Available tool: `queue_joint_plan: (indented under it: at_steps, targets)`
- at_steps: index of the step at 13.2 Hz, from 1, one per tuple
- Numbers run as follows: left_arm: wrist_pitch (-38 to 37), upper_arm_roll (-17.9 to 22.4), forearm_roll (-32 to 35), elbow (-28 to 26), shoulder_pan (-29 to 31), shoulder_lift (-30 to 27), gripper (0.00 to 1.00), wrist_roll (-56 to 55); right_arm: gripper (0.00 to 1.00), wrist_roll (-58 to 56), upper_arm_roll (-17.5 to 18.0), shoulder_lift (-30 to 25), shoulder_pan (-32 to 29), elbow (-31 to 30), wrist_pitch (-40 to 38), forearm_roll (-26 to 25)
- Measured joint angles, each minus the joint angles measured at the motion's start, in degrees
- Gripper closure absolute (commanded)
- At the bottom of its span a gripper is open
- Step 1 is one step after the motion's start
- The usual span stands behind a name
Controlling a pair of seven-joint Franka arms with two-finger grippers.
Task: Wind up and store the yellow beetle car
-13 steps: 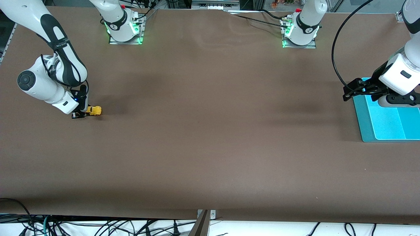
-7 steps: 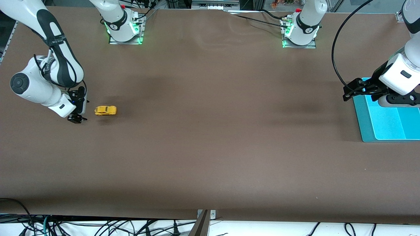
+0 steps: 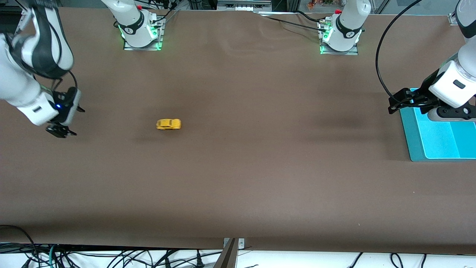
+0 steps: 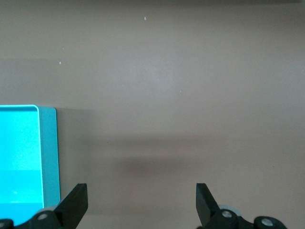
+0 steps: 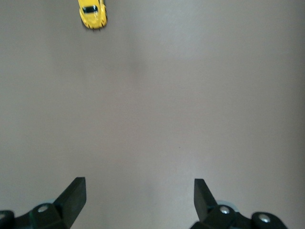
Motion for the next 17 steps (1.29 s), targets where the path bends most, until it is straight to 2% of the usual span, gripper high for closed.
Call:
queue_joint_plan:
  at_steps: [2,5,10,14,17]
  targets:
    - [-0.42,-0.06,0.00,0.00,-0.03,0.00,0.00,-0.24,0.00,7.67,1.47,-3.68,0.06,1.86,-6.14,0.09]
    - [-0.50,-0.21,0.00,0.01,-0.22,0.00,0.00,-0.38,0.00,22.64,3.42,-5.84,0.18,5.42,-12.70,0.11]
    - [-3.52,-0.53,-0.15,0.00,-2.31,0.36,0.00,-0.37,0.00,36.15,5.15,-6.58,0.47,8.64,-16.82,0.12]
    - [-5.18,-1.04,-1.69,0.02,-10.28,2.29,0.00,-0.38,0.00,54.47,5.22,-7.08,3.06,10.35,-20.05,0.12]
    - [-3.21,-1.27,-4.61,0.21,-17.89,6.79,0.00,-0.47,0.00,71.45,5.33,-7.50,6.17,11.63,-21.91,0.06]
